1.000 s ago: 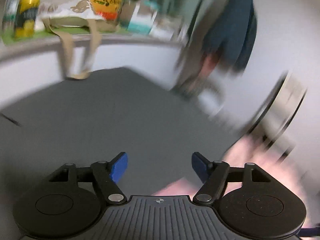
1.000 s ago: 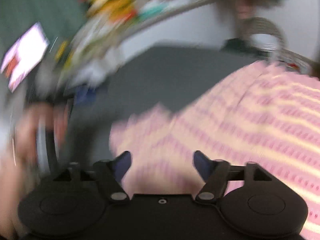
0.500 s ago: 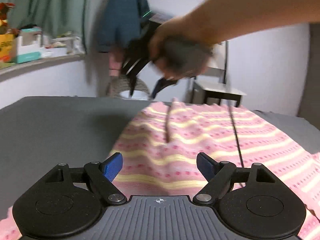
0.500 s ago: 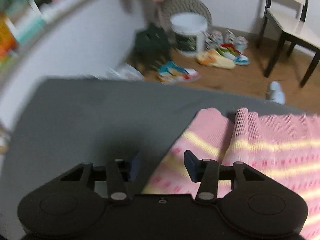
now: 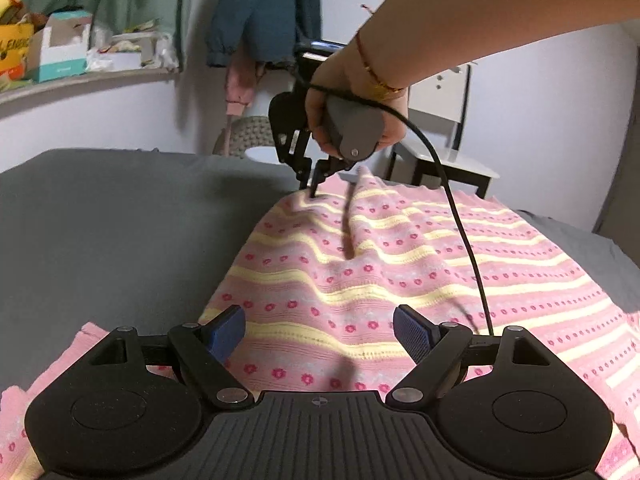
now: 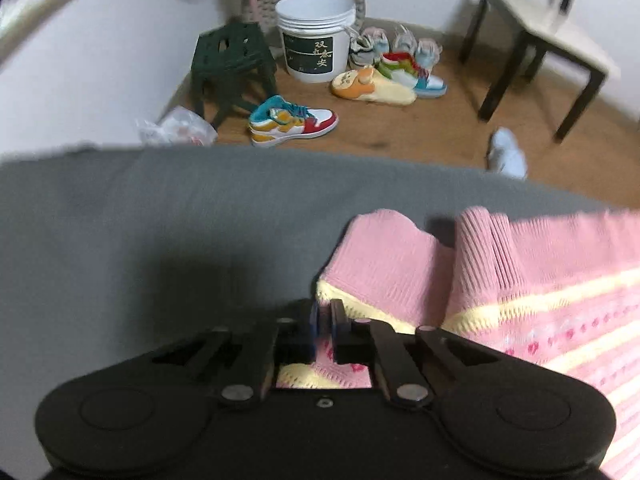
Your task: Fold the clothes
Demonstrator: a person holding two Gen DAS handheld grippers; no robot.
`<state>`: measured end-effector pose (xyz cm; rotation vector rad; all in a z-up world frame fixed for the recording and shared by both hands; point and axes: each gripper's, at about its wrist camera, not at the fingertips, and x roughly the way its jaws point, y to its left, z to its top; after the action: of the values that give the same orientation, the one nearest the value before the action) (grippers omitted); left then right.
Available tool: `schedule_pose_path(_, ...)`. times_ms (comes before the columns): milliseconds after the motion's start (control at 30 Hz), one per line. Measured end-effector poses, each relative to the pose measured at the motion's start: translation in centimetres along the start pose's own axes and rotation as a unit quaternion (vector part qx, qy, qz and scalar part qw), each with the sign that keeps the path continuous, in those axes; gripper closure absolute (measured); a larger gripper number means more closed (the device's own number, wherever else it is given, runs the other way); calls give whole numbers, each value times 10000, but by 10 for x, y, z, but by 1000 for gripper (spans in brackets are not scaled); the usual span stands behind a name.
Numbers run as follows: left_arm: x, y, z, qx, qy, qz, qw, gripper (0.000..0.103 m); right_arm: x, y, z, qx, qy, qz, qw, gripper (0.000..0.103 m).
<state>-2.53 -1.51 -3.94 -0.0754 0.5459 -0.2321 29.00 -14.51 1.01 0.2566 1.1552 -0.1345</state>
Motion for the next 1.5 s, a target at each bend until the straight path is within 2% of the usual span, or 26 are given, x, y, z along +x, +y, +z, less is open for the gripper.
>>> schedule_pose_path(100,0,-4,1,129,11,-34,9999,21,-15,-41,-11,768,-366,1136,9899,97)
schedule_pose_path(200,-4,-5,4,92,-16,-60,9999,21,-29,-81,-22,1465,-720,2221,9613,97)
schedule_pose_path(233,-4,-5,5,83,-30,-59,9999,21,-31,-88,-25,1525,-805,2470,9535,97)
schedule_pose_path(367,-7,-9,3,122,-25,49,9999,21,-39,-82,-15,1251,-998,2786,9470,97)
schedule_pose_path(433,-6,-9,4,162,-17,121,9998,21,-39,-63,-3,1065,-995,2841,9477,98)
schedule_pose_path(467,-5,-9,3,191,7,196,9996,21,-36,-51,4,969,-1013,2866,9477,102)
schedule_pose_path(567,0,-7,2,254,115,430,9987,21,-28,-13,22,733,-965,2775,9530,102)
schedule_pose_path(600,3,-5,2,258,176,513,9982,21,-26,-2,24,639,-879,2565,9604,102)
schedule_pose_path(667,7,0,1,167,286,557,9979,21,-15,22,30,292,-615,1865,9801,102)
schedule_pose_path(733,10,4,1,61,366,571,9977,21,-6,47,30,-344,-445,931,9941,90)
schedule_pose_path(767,10,5,2,24,359,558,9978,21,-5,58,28,-714,-420,633,9946,75)
schedule_pose_path(800,9,5,2,16,340,547,9979,21,-5,69,25,-1082,-394,333,9928,69)
schedule_pose_path(867,9,3,3,21,330,553,9979,21,-3,90,20,-1730,-331,-232,9841,69)
schedule_pose_path(933,9,1,2,50,388,537,9978,21,1,101,15,-1948,-217,-572,9789,69)
schedule_pose_path(1033,7,-1,3,38,362,518,9980,21,12,104,11,-1763,-76,-628,9823,70)
schedule_pose_path(1067,7,-2,3,35,353,512,9981,21,15,102,9,-1639,-83,-615,9845,73)
schedule_pose_path(1133,6,-1,3,35,344,516,9981,21,20,92,6,-1319,-227,-509,9897,83)
schedule_pose_path(1167,5,-1,3,22,348,522,9980,21,21,86,6,-1143,-284,-436,9921,97)
schedule_pose_path(1233,5,1,3,-20,365,529,9979,21,18,71,12,-739,-354,-176,9965,97)
schedule_pose_path(1367,5,0,4,-30,367,558,9978,21,-5,60,33,-200,-617,832,9944,98)
schedule_pose_path(1500,10,-2,2,31,508,673,9964,21,-9,70,46,-178,-750,1068,9913,98)
